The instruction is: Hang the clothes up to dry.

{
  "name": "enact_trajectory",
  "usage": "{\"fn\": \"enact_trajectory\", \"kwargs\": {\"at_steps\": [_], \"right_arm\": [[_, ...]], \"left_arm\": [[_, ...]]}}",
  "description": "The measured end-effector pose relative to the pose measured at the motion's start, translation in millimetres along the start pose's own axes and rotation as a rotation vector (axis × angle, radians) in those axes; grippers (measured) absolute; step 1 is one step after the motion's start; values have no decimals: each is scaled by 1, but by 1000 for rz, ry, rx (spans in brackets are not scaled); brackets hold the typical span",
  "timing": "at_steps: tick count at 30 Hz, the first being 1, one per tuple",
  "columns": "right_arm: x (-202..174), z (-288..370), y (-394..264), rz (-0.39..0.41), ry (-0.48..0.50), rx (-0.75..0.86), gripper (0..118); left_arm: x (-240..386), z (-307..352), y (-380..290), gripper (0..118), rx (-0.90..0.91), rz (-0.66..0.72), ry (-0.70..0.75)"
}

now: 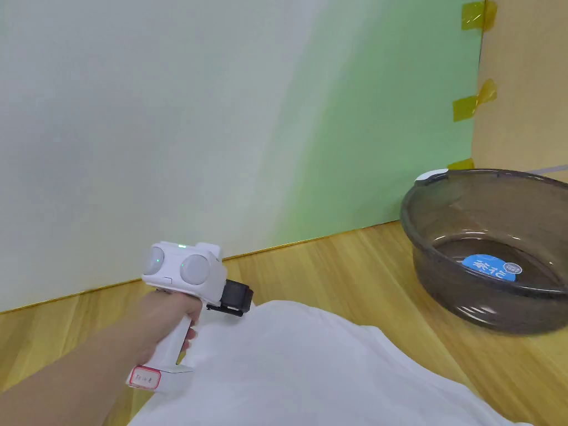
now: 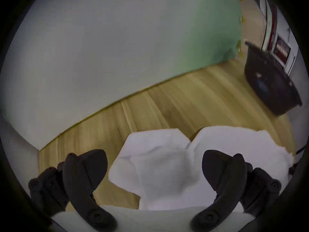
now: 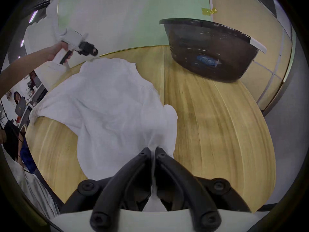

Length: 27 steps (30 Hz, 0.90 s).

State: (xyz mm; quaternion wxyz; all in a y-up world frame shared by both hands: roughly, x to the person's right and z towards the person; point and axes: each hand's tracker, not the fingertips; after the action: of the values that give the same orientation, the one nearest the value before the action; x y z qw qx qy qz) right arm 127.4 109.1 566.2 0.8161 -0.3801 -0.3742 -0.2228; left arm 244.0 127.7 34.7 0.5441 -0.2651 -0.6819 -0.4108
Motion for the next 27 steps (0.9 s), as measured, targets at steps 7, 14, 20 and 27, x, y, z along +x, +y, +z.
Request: {"fn": "enact_trajectory", "kwargs": {"at_steps": [7,14,20,27], "right_arm": [[1,-1,3,-16,7,2,4],[12,-8,3,-14,11,9,4],[13,-7,6,-29,-30,73,4],[-6,45,44,53,-21,215,4]], "left_arm": [[-4,-17,-14,50,-6,42,-73],[6,-14,-13,5,-3,54,-126],[-2,9,-19,4,101,162,-135],[7,157,-21,4,420,162,-224]]}}
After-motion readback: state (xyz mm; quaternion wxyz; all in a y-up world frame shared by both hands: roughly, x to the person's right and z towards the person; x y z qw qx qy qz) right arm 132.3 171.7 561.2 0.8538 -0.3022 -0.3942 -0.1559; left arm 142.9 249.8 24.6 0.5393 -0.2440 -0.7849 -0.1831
